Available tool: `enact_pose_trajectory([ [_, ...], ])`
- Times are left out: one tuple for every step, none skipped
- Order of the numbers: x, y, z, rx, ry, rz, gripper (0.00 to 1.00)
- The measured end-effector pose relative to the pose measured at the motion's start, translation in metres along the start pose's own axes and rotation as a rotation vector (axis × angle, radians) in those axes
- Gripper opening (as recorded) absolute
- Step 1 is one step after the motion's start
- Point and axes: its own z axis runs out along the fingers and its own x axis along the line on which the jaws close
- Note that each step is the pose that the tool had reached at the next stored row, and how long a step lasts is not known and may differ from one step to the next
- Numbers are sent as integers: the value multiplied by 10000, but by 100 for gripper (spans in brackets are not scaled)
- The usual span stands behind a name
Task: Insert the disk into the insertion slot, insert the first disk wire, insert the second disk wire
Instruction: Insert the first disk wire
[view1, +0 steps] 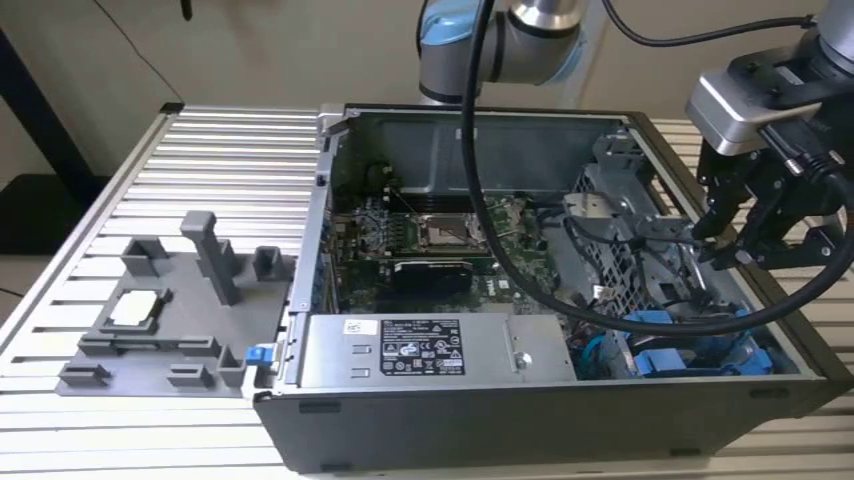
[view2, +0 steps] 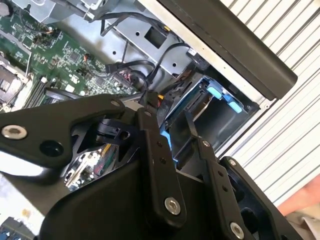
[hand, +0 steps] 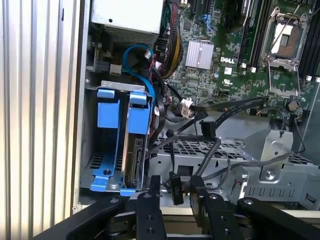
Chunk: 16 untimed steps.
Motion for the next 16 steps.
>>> enact_pose_trajectory([
  [0, 1, 1, 0, -1, 1, 32],
  [0, 1, 1, 0, -1, 1, 25],
  [0, 1, 0, 0, -1, 1, 25],
  [0, 1, 1, 1, -1, 1, 20],
  [0, 0, 1, 0, -1, 1, 19],
  [0, 1, 1, 1, -1, 1, 19],
  [0, 1, 1, 1, -1, 1, 19],
  [0, 1, 1, 0, 0, 1, 19],
  [0, 1, 1, 0, 0, 1, 19],
  [0, 1, 1, 0, 0, 1, 19],
  [0, 1, 1, 0, 1, 1, 19],
  [0, 1, 1, 0, 2, 1, 19],
  [0, 1, 3, -3, 22, -2, 19],
  [0, 0, 4, -11, 84, -11, 19],
  [1, 1, 6, -23, 168, -22, 19],
  [1, 0, 8, -37, 267, -34, 19],
])
